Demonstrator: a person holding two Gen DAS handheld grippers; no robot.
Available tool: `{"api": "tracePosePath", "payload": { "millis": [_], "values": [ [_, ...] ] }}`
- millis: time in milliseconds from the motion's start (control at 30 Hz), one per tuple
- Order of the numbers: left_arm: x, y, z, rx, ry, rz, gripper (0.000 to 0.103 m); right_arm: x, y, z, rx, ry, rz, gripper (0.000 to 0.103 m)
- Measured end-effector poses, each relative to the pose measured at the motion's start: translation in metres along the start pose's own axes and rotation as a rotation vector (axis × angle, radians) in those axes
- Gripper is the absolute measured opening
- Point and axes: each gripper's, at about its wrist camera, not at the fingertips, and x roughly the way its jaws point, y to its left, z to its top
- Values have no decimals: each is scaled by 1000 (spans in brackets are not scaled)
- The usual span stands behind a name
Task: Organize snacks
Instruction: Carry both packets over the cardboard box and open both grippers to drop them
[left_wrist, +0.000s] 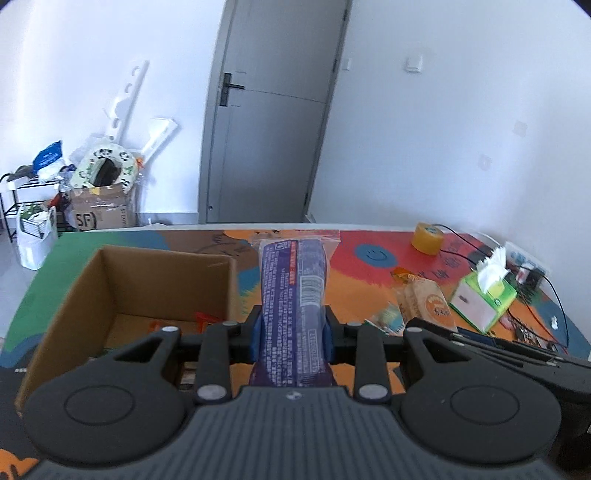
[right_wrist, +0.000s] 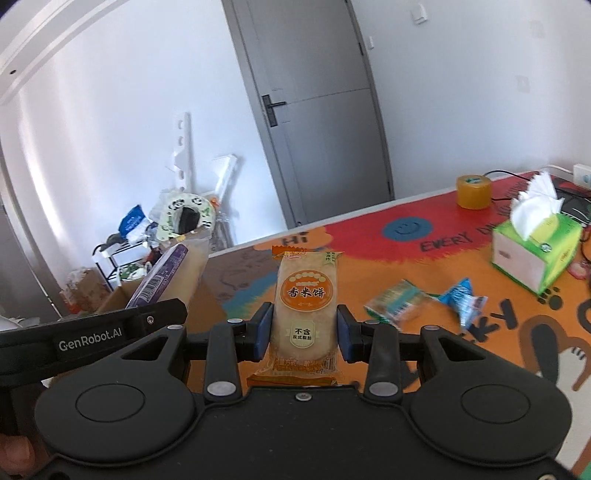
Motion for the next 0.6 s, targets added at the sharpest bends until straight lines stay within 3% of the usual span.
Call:
{"api": "tracePosePath", "payload": {
  "millis": [600],
  "values": [
    [-16, 73, 4, -118, -35, 122, 30, 27, 63, 4, -86, 27, 90, 37]
  ]
}}
